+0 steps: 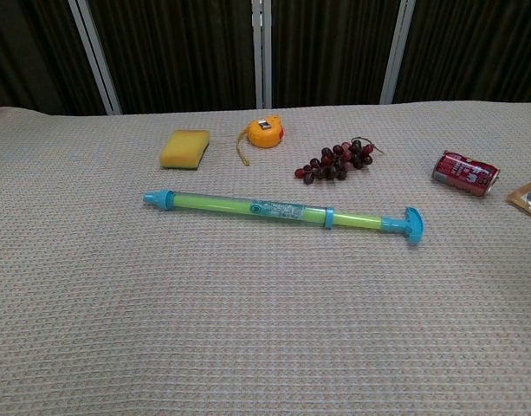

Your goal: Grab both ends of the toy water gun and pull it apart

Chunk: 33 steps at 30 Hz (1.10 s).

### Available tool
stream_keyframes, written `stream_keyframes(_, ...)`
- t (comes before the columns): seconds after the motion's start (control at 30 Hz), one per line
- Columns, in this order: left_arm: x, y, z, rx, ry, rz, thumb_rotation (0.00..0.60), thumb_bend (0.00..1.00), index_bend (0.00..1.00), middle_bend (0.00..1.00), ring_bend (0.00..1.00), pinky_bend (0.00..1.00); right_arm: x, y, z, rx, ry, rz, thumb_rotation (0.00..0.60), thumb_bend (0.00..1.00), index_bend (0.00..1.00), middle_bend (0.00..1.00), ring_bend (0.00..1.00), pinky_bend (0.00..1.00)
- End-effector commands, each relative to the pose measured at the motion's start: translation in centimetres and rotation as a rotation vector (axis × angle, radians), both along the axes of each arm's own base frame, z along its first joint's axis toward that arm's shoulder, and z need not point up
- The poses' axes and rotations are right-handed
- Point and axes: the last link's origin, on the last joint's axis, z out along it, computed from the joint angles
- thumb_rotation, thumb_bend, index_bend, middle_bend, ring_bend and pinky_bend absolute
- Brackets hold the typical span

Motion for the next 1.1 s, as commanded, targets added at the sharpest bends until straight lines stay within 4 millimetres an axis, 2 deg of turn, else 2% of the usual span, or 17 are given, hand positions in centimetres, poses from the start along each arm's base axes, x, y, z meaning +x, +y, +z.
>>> stream_keyframes(0.03, -0.5, 0.6, -0.5, -0.008, 0.013, 0.024, 0.600, 0.00, 0.00, 0.00, 0.00, 0.00, 2.5, -4.9, -2.6, 0.110, -0.020, 0.009, 0.600, 0.00, 0.20, 0.99, 1.00, 1.00)
stream_keyframes(0.17, -1.0, 1.1, -1.2, -0.017, 0.035, 0.048, 0.600, 0.00, 0.00, 0.00, 0.00, 0.00, 4.1, -8.2, -5.3, 0.179, 0.015, -0.009, 0.600, 0.00, 0.26, 1.00, 1.00, 1.00)
stream_keyframes(0.4, -1.2, 1.4, -1.8, -0.028, 0.053, 0.061, 0.600, 0.00, 0.00, 0.00, 0.00, 0.00, 5.4, -11.3, -9.3, 0.232, 0.020, -0.075, 0.600, 0.03, 0.36, 1.00, 1.00, 1.00)
stream_keyframes(0.5, -1.3, 1.5, -2.0, -0.032, 0.056, 0.065, 0.600, 0.00, 0.00, 0.00, 0.00, 0.00, 5.9, -11.9, -10.7, 0.237, 0.029, -0.092, 0.600, 0.07, 0.41, 1.00, 1.00, 1.00)
stream_keyframes(0.8, -1.6, 1.8, -2.2, -0.038, 0.055, 0.068, 0.600, 0.00, 0.00, 0.00, 0.00, 0.00, 6.7, -12.7, -13.4, 0.232, 0.057, -0.117, 0.600, 0.14, 0.42, 1.00, 1.00, 1.00)
stream_keyframes(1.1, -1.7, 1.9, -2.4, -0.041, 0.062, 0.077, 0.600, 0.00, 0.00, 0.00, 0.00, 0.00, 7.3, -12.8, -14.8, 0.247, 0.054, -0.149, 0.600, 0.15, 0.44, 1.00, 1.00, 1.00)
